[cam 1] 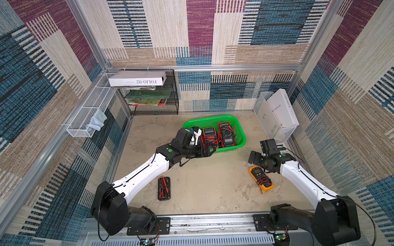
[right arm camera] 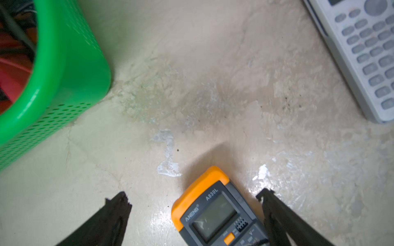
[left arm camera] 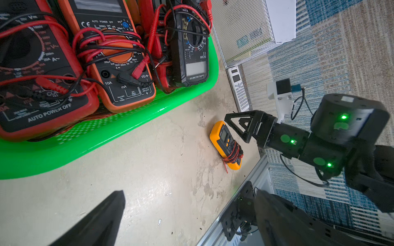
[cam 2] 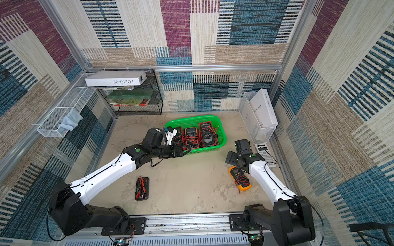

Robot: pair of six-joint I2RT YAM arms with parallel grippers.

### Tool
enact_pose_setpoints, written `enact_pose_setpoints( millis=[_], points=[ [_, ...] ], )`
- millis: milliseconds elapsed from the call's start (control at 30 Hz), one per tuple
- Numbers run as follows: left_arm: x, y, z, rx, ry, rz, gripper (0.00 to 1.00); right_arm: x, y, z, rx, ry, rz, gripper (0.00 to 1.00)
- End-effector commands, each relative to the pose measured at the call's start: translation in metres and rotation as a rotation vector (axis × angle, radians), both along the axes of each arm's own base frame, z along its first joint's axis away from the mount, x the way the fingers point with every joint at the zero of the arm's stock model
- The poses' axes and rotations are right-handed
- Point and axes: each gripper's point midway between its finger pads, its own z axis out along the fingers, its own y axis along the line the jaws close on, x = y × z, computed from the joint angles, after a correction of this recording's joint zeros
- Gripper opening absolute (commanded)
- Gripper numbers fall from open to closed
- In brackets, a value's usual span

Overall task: Put the multimeter into the basket
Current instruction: Pick up the multimeter from the center of the board.

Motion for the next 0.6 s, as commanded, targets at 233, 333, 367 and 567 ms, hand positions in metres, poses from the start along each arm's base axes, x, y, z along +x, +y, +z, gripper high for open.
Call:
enact_pose_setpoints(
  millis=[233,333,367,567],
  points=[
    [-0.002,-0.009,0.005,-0.021,-0.032,-0.026,1.0,-0.03,-0.011,-0.03,0.079,0.039,-0.155,1.0],
    [-0.004,-0.009,0.006,-0.02,-0.034,-0.03,1.0,-0.033,-0.009,-0.035,0.098,0.052,-0.165,1.0],
    [-0.004,-0.009,0.006,-0.019,-0.035,-0.031,1.0,-0.035,-0.007,-0.037,0.103,0.056,-0.163,1.0],
    [-0.006,-0.009,0.004,-0.015,-0.033,-0.036,1.0,-0.045,0.002,-0.044,0.153,0.073,-0.167,0.99]
  ],
)
